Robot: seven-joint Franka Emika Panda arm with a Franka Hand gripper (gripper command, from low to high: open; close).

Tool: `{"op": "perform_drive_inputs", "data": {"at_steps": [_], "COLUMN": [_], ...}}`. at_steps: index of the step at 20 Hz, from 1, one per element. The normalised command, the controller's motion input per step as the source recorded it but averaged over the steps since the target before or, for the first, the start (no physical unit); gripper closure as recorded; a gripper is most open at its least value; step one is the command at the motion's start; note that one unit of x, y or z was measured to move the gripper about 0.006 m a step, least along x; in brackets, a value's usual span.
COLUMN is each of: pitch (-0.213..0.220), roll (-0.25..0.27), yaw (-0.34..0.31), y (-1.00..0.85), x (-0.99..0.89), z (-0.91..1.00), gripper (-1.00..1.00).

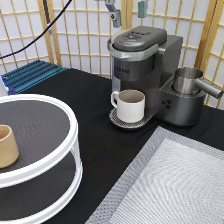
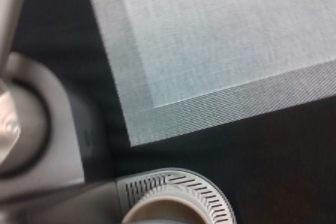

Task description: Make coffee

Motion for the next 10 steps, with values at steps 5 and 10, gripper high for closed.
{"op": "perform_drive_inputs", "data": {"at_steps": [5, 10], "pitch": [0.119, 0.119], "roll": [0.072, 0.055], "yaw": [0.153, 0.031], "y": [0.01, 0.04], "x": [0.01, -0.27], "z": [-0.42, -0.11], "gripper": [-1.0, -1.0]}}
